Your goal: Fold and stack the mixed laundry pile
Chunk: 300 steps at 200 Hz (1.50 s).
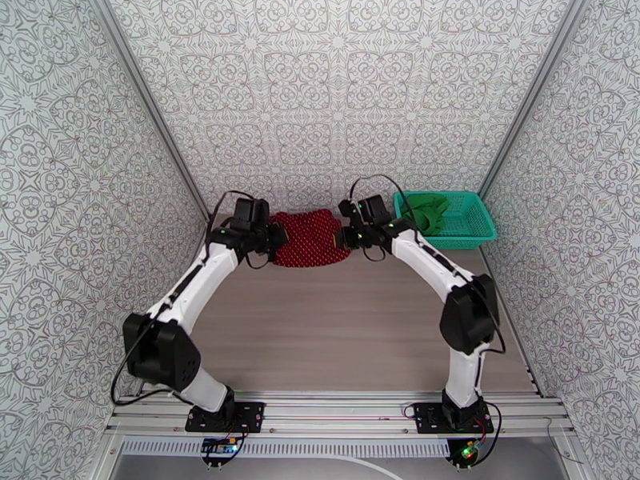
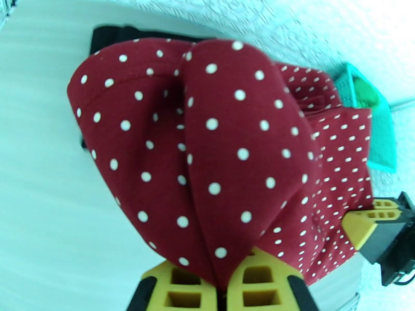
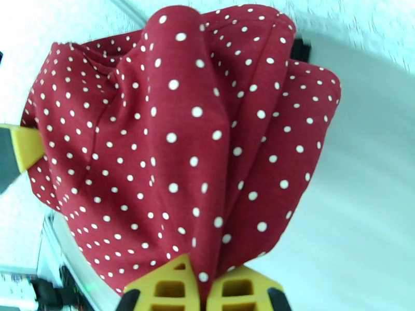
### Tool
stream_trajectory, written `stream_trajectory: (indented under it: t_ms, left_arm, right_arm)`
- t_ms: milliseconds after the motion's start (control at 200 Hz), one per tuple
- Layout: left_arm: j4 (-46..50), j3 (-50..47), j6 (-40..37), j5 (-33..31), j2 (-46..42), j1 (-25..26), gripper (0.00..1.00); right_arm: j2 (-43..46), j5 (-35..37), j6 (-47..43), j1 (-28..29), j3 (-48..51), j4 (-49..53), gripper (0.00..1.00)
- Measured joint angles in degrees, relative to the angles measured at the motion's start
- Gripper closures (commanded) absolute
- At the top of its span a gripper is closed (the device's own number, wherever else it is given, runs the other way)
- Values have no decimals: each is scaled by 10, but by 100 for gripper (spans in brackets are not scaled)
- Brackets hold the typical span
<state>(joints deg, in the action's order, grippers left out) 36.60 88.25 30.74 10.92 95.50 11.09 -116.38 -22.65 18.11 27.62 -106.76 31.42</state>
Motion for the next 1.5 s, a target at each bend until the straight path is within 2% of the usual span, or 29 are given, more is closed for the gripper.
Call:
stream_trajectory:
  t_ms: [200, 410, 815, 860, 915, 995, 1050, 1095, 1175, 1270, 1290, 1315, 1501]
  left_arm:
    - [-5, 95, -42, 15, 115, -49, 100]
    - [-6, 185, -76, 15, 230, -72, 100]
    - [0, 279, -100, 13, 396, -97, 100]
    - [2, 281, -100, 13, 404, -100, 100]
    - [6, 283, -100, 12, 409, -103, 87]
    - [10, 286, -103, 9, 411, -103, 56]
    - [18, 298, -108, 3, 414, -103, 40]
    - [19, 305, -108, -2, 416, -104, 28]
    - [22, 315, -116, -5, 416, -106, 14]
    - [27, 328, -116, -5, 416, -108, 1]
    - [28, 331, -114, -6, 416, -109, 1]
    - [31, 336, -116, -5, 416, -109, 0]
    - [40, 343, -122, -2, 398, -109, 1]
  right_arm:
    - [-176, -3, 23, 1, -196, -10, 100]
    - [-340, -6, 66, 1, -390, 5, 100]
    - [-440, 14, 135, 1, -451, -23, 100]
    - [-447, 20, 140, 1, -452, -26, 95]
    - [-454, 25, 147, 1, -453, -31, 86]
    - [-464, 31, 154, 2, -454, -40, 69]
    - [-468, 37, 159, 2, -454, -44, 60]
    - [-470, 42, 163, 2, -454, -45, 52]
    - [-471, 46, 170, 1, -454, -46, 42]
    - [-471, 47, 167, 1, -454, -50, 34]
    - [-471, 47, 163, 1, -454, -51, 33]
    - [-471, 48, 163, 1, -454, -51, 24]
    - [-415, 70, 119, 3, -423, -21, 10]
